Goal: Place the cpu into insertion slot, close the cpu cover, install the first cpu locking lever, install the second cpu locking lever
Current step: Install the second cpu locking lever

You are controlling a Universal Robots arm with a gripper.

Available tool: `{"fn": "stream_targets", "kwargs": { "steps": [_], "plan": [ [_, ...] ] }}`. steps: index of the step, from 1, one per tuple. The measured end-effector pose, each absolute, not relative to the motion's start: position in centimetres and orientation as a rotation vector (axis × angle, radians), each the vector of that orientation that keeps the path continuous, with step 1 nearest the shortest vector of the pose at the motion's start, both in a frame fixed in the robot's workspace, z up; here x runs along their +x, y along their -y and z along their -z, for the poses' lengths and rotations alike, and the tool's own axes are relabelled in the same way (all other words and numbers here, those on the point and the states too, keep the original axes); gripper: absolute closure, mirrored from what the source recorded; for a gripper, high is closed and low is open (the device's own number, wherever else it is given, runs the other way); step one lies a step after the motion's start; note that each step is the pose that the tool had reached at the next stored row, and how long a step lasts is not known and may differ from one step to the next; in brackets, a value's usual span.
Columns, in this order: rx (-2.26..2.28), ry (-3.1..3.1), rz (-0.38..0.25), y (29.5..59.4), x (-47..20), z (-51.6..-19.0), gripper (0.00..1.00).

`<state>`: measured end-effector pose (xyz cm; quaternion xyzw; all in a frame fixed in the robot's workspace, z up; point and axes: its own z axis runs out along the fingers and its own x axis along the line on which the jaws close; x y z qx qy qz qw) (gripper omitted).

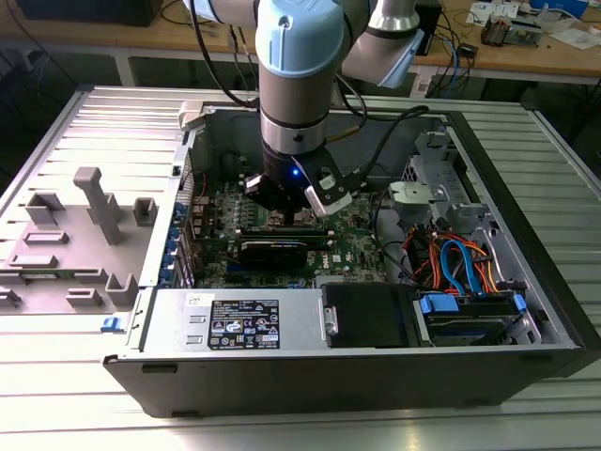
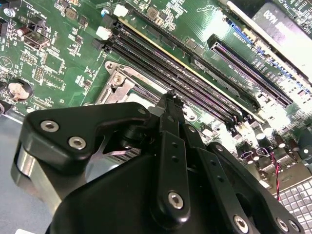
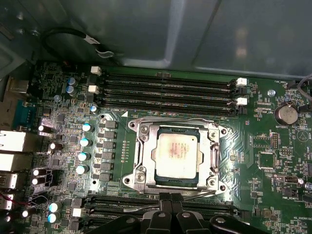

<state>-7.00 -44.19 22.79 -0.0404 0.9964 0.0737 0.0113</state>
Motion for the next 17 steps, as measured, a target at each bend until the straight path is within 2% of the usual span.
{"fn": "stream_targets", "kwargs": {
  "steps": [17],
  "plan": [
    [-0.124, -3.095, -0.344, 45.6, -8.4, -22.8, 0.89]
  ]
}}
